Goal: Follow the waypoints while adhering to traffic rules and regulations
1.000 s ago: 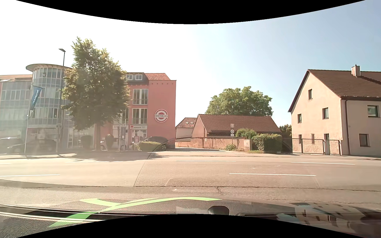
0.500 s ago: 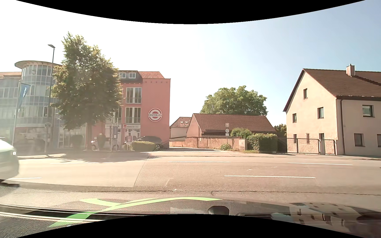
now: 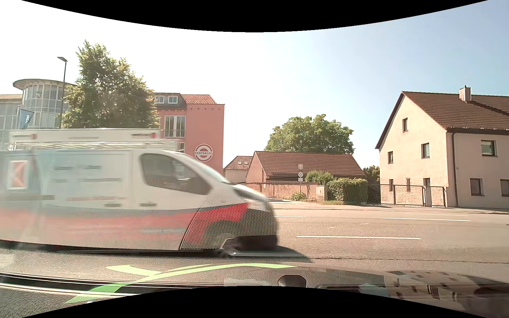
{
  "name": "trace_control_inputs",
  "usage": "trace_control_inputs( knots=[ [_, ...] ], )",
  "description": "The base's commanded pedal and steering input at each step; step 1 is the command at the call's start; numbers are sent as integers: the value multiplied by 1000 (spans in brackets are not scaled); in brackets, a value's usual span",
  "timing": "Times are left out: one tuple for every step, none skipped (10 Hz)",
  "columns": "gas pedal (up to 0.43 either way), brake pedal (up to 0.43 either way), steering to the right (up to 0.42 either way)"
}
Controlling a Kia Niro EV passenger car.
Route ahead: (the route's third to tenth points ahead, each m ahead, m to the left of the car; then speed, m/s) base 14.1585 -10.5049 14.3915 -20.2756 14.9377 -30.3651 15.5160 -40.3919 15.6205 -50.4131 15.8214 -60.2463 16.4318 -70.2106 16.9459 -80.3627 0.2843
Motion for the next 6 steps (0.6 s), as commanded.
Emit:
trace_control_inputs(
  knots=[
    [0,6,233],
    [0,0,235],
    [0,0,236],
    [0,0,238],
    [0,0,239],
    [0,0,241]
  ],
)
